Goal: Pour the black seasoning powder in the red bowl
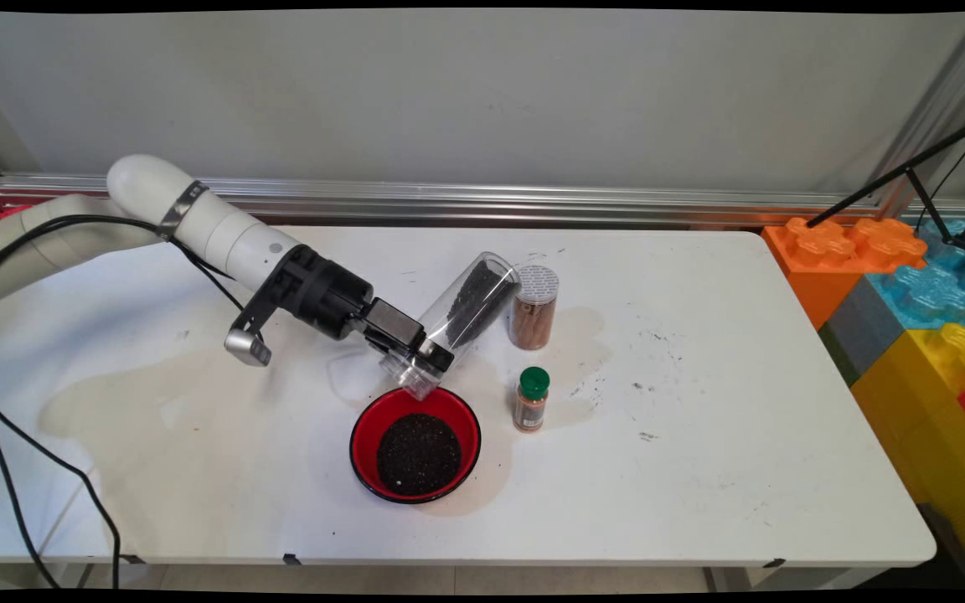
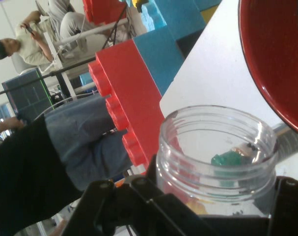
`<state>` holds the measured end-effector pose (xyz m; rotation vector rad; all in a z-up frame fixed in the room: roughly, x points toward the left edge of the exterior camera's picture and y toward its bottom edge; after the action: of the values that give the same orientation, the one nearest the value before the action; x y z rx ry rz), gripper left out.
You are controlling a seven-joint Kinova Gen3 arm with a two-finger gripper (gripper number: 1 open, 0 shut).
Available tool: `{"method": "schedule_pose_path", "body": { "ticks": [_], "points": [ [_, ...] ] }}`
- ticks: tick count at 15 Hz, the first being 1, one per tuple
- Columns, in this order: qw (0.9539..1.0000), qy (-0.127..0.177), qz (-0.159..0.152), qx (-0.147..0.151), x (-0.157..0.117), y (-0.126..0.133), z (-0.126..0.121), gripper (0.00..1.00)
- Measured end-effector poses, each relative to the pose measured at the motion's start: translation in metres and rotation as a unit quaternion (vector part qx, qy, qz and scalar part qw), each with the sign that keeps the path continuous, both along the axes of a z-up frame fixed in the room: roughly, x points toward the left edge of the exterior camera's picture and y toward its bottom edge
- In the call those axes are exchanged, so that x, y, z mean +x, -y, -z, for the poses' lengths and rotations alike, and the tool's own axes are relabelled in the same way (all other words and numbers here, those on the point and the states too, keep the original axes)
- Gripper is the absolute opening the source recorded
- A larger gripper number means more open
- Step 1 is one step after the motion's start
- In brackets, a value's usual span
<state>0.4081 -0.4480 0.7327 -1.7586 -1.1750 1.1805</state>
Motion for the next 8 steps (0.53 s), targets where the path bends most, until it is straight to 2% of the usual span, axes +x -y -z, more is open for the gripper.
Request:
{"method": "schedule_pose_path", "body": {
  "ticks": [8],
  "points": [
    [0.9993,0.004,0.024,-0.03,-0.0025,0.0026,-0.0002,0.0]
  ]
}}
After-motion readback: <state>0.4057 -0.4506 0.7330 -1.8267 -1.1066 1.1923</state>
